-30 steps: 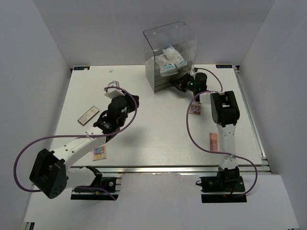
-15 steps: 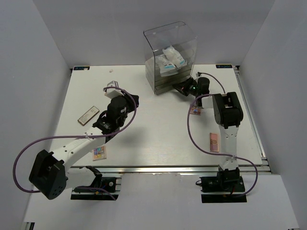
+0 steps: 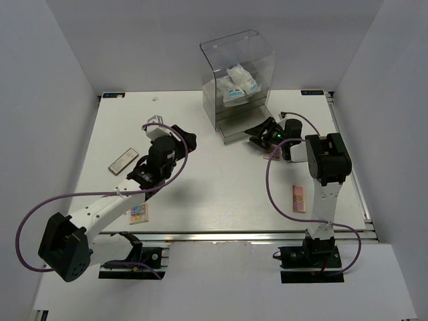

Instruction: Organize the makeup

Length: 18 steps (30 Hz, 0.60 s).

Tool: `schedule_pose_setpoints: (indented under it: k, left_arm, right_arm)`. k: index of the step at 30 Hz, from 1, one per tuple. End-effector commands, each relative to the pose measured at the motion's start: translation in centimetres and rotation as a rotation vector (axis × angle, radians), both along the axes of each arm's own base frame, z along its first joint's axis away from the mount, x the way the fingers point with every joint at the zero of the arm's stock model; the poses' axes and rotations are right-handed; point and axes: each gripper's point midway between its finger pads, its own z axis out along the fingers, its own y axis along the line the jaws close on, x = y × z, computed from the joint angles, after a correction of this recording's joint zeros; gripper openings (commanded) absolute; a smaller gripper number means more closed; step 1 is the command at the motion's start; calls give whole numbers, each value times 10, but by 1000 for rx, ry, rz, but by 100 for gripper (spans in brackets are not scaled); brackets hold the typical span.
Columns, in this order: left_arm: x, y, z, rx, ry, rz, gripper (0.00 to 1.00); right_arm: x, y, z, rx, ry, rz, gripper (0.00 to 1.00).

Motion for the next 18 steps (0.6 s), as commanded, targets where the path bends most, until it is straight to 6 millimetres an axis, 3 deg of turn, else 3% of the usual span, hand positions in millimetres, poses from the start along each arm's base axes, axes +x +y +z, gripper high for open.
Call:
schedule_pose_setpoints:
  k: [1, 2, 4, 5, 6, 7, 8, 13, 15, 16, 17, 18]
  left_arm:
    - [-1, 11, 6, 8, 18, 34, 74]
    - [2, 11, 14, -3, 9, 39, 74]
    - [1, 21, -1, 21, 84, 65, 75]
    - [4, 26, 5, 15, 99, 85, 74]
    - [9, 39, 0, 21, 144, 122, 73]
    - [6, 48, -21, 57, 244, 135, 73]
    - [12, 53, -16, 48, 264, 140, 72]
    - [27, 88, -60, 38, 482, 108, 72]
    - [39, 105, -63, 55, 515, 144, 77]
    - [40, 112, -71, 81, 553, 151, 80]
    - [47, 117, -89, 103, 606, 157, 81]
    - [53, 124, -95, 117, 625, 169, 85]
  right_arm:
    - [3, 5, 15, -57, -111, 102, 67]
    - [6, 4, 20, -65, -125, 105, 69]
    - [1, 3, 23, -87, -127, 130, 73]
    - [-1, 3, 25, -95, -127, 137, 74]
    - [-6, 1, 24, -102, -118, 144, 76]
    - [-10, 1, 34, -108, -137, 154, 81]
    - [-16, 0, 30, -139, -136, 172, 89]
    - [-40, -6, 50, -255, -207, 249, 89]
    - [-51, -9, 48, -319, -217, 296, 89]
    - [-53, -11, 58, -341, -251, 304, 89]
    - [-55, -13, 61, -359, -270, 315, 89]
    - [-59, -15, 61, -398, -292, 338, 89]
